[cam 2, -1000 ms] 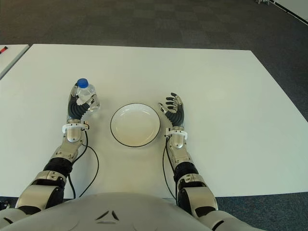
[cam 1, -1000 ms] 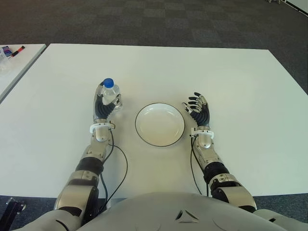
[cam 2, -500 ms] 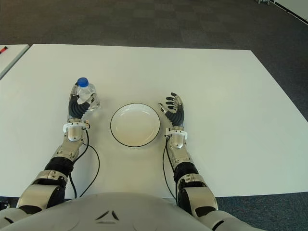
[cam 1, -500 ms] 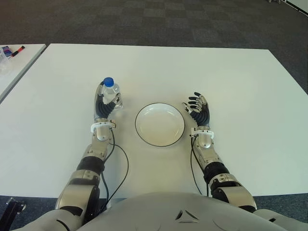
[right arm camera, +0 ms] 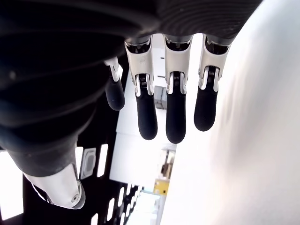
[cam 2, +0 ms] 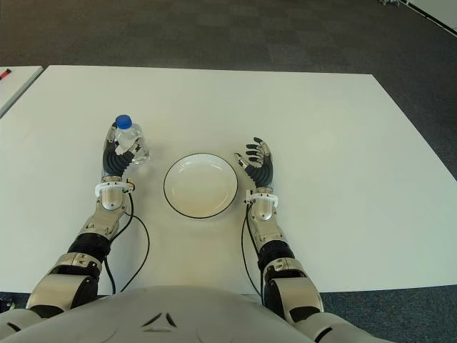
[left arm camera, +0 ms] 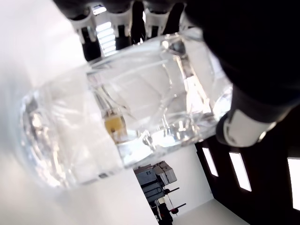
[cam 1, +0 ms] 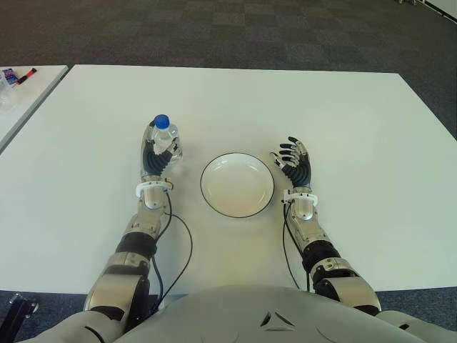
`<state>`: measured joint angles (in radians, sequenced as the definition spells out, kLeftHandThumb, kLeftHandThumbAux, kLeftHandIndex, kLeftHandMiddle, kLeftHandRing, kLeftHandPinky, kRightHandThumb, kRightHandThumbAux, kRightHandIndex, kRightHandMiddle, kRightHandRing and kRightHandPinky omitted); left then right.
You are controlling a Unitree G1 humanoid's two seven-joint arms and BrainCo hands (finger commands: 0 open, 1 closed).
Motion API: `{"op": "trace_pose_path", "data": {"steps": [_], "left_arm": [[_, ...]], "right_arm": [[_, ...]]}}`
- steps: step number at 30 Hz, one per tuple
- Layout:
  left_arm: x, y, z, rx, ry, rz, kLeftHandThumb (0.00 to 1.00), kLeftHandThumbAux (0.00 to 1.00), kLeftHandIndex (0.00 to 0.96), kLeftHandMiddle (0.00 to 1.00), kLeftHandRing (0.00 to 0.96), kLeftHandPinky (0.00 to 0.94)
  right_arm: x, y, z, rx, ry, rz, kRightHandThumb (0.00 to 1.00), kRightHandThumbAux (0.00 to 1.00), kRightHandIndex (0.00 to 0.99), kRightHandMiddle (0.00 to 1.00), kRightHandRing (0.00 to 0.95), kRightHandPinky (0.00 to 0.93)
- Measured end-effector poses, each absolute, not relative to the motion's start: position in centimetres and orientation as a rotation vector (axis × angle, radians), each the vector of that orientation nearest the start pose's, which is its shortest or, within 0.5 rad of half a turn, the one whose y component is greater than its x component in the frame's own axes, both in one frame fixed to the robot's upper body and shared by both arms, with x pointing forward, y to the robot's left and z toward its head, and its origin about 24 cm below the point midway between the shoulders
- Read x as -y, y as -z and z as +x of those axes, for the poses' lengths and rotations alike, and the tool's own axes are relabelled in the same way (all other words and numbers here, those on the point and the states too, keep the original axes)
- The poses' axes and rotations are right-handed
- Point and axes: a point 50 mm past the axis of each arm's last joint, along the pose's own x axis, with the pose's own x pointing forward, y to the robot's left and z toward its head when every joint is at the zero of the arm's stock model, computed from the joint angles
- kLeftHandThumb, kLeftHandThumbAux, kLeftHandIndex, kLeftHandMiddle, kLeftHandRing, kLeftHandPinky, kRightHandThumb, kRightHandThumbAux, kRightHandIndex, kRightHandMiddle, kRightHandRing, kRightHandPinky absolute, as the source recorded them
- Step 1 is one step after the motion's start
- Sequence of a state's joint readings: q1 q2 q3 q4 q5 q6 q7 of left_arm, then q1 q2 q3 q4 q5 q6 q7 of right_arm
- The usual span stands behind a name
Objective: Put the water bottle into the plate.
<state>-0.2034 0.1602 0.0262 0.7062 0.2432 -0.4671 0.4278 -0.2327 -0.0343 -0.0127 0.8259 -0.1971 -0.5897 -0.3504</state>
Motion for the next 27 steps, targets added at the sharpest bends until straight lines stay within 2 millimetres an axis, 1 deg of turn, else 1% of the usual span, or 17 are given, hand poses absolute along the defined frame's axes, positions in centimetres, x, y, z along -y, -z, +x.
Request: {"op": "trace_pose_path", "data": {"steps": [6, 17, 22, 24, 27], "left_arm": [[-19.81, 1.09, 26.85, 0.034, -0.319, 0.362, 0.386, 0.581, 0.0, 0.015, 0.059, 0.152], [-19.62, 1.04, 26.87, 0.033, -0.318, 0.33, 0.428, 0.566, 0.0, 0.011, 0.051, 0.144], [-19.57, 0.99, 26.85, 0.036, -0.316, 0.325, 0.466, 0.576, 0.0, 0.028, 0.071, 0.18], [-19.58, 0.98, 26.85, 0.036, -0.316, 0.325, 0.506, 0.573, 0.0, 0.058, 0.099, 0.203], [-19.62, 0.96, 26.87, 0.037, -0.317, 0.326, 0.538, 0.568, 0.003, 0.081, 0.12, 0.219]], "right_arm": [[15.38, 2.52, 26.67, 0.025, 0.194, -0.2, 0.697, 0.731, 0.181, 0.349, 0.369, 0.382], [15.38, 2.52, 26.67, 0.024, 0.193, -0.199, 0.689, 0.733, 0.177, 0.348, 0.366, 0.372], [15.38, 2.52, 26.67, 0.025, 0.193, -0.199, 0.69, 0.729, 0.175, 0.344, 0.363, 0.376], [15.39, 2.51, 26.67, 0.025, 0.194, -0.199, 0.698, 0.73, 0.175, 0.346, 0.365, 0.377], [15.39, 2.51, 26.67, 0.025, 0.194, -0.199, 0.702, 0.731, 0.175, 0.348, 0.367, 0.377]]}}
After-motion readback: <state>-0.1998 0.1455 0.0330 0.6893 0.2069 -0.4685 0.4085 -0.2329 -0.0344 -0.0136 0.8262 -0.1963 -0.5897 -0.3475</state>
